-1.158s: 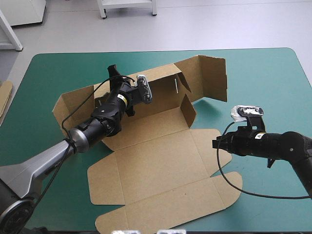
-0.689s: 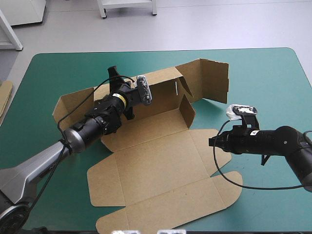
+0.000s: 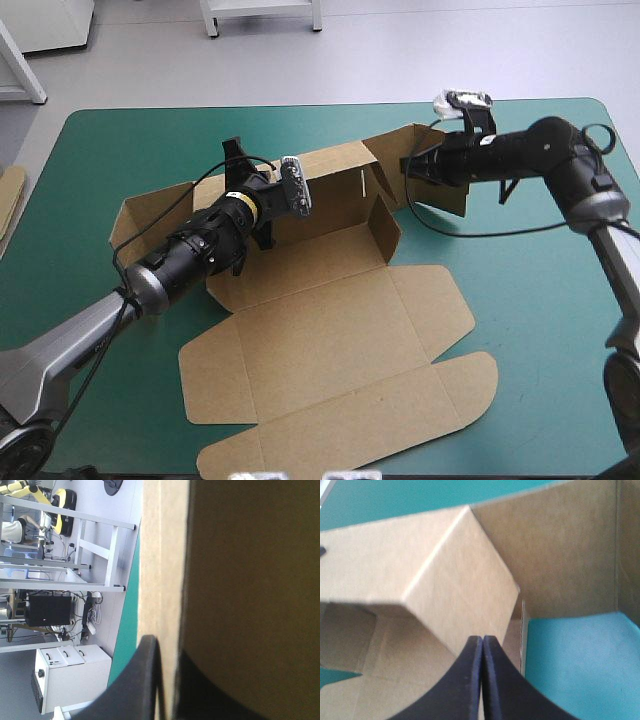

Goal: Fold the box

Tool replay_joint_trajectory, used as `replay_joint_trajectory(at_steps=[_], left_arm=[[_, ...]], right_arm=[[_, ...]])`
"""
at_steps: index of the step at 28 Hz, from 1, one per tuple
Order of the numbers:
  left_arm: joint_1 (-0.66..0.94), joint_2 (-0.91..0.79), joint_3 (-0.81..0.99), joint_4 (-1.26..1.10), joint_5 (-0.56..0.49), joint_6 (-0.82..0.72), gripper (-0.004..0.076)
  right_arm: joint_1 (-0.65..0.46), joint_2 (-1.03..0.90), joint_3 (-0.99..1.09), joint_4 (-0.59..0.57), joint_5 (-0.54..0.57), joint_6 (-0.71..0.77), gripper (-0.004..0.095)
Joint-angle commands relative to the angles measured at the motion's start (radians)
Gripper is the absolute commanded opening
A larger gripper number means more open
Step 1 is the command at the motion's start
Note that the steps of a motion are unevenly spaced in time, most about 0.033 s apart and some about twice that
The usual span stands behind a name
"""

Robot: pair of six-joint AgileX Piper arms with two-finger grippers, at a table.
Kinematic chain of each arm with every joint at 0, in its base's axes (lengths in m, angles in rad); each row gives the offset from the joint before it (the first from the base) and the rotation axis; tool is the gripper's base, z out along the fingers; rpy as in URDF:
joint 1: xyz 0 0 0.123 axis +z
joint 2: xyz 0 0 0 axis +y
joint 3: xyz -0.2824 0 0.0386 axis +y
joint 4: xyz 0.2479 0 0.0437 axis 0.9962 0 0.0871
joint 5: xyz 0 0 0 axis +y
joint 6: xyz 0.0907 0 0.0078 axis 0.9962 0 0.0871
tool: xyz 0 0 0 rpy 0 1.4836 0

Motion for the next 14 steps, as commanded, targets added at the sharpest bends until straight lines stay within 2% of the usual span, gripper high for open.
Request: replay_joint_trajectory(at_steps=[1,7,11,14], left_arm=[[-0.017,-0.013,0.000,-0.159,0.033,-0.002,-0.0008],[-0.025,-0.013,0.000,-0.192,0.045,0.040,-0.0008],[-0.037,-0.013,0.000,-0.192,0.048,0.042,-0.0008],[-0.037,-0.013,0.000,-0.192,0.053,0.042,-0.0008]], right_arm=[[0.000,0.071,-0.219,0.032,0.035,0.035,-0.0013],[-0.002,0.304,-0.624,-0.068,0.163,0.167,-0.0013],[-0.016,0.411,-0.798,-0.072,0.218,0.222,-0.0013],[-0.033,0.473,-0.893,-0.064,0.221,0.253,-0.0013]])
